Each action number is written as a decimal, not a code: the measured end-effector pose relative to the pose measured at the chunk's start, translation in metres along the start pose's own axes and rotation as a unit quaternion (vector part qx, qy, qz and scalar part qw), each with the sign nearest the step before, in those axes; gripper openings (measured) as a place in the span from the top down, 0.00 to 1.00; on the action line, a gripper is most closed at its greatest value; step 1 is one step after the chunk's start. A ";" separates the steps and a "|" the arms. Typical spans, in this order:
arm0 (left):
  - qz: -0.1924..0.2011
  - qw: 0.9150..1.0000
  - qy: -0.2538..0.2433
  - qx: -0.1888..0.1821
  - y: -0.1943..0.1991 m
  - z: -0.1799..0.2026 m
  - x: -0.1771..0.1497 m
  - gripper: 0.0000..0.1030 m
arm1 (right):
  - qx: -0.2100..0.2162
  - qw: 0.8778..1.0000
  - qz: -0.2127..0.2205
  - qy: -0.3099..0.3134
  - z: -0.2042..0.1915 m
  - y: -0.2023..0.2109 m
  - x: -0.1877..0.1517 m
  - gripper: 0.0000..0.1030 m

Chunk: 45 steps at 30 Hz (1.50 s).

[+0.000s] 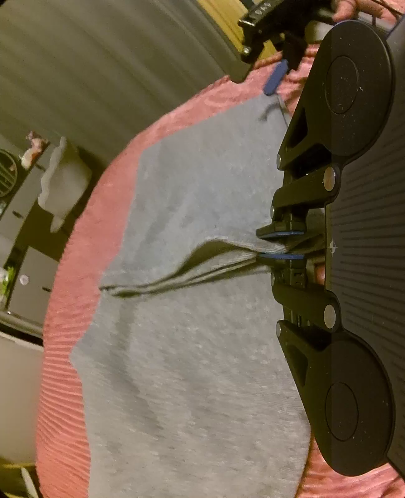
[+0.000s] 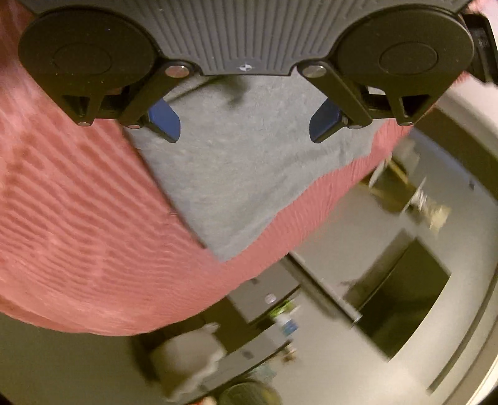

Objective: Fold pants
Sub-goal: 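Pinch the center crease with the left gripper while the right gripper holds the leg end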

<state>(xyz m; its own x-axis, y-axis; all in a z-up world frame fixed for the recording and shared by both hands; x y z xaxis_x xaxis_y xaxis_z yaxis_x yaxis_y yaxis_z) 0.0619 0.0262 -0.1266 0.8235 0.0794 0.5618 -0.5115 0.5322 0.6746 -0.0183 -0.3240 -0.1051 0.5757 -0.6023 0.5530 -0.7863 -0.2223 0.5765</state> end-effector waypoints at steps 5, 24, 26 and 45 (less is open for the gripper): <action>-0.001 1.000 0.025 -0.003 0.006 -0.008 0.004 0.90 | 0.018 0.996 -0.039 -0.077 0.021 -0.008 -0.012 0.12; -0.051 0.997 0.041 -0.035 -0.036 0.000 0.008 0.74 | 0.153 0.968 0.003 -0.200 0.035 -0.036 -0.017 0.12; -0.050 0.997 0.045 -0.039 -0.035 -0.002 0.009 0.78 | 0.159 0.966 0.006 -0.203 0.035 -0.038 -0.015 0.12; -0.035 0.998 0.041 -0.013 -0.016 -0.022 0.010 0.87 | 0.020 0.993 0.009 -0.112 0.043 -0.055 -0.011 0.47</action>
<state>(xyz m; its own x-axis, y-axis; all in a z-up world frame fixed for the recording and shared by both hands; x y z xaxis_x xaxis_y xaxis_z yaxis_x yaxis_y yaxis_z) 0.0835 0.0372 -0.1429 0.8744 0.1094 0.4727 -0.4470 0.5604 0.6972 0.0084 -0.3385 -0.1689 0.4997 -0.7616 0.4128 -0.8072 -0.2365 0.5408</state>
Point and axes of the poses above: each gripper's, at about its wrist camera, not at the fingertips, and y roughly against the way its jaws point, z to its right, x to its top, the point moved 3 cm from there along -y, roughly the way its jaws point, and after that the axes turned 4 degrees about -x, right-handed, at the moved point
